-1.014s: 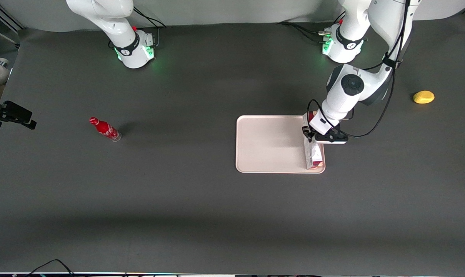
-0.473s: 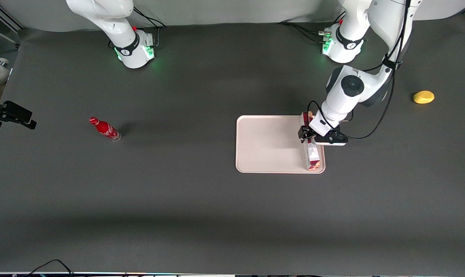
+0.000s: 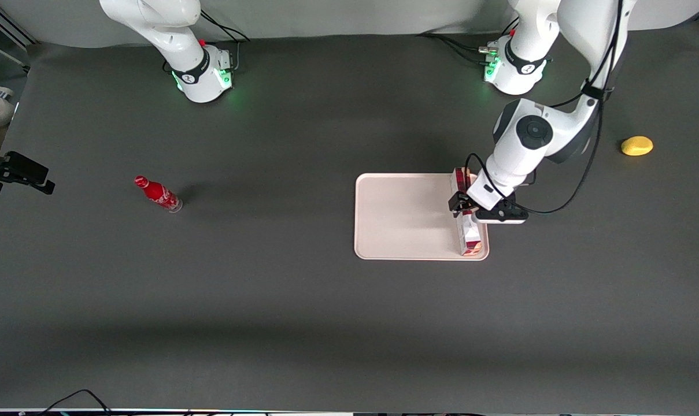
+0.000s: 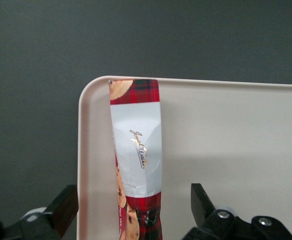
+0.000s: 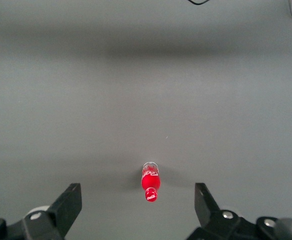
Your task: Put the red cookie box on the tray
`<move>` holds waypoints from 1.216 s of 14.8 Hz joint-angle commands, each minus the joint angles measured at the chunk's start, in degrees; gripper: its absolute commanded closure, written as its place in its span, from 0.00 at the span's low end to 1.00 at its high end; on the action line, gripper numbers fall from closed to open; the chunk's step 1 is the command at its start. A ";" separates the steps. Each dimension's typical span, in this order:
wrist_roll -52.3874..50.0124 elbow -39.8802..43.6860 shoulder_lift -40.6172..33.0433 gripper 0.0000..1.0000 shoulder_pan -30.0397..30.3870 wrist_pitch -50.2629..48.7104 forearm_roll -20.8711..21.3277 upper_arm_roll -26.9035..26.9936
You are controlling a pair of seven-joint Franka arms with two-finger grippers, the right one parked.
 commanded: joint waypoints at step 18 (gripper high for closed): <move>16.41 48.45 -7.74 0.00 0.33 -65.63 0.18 11.90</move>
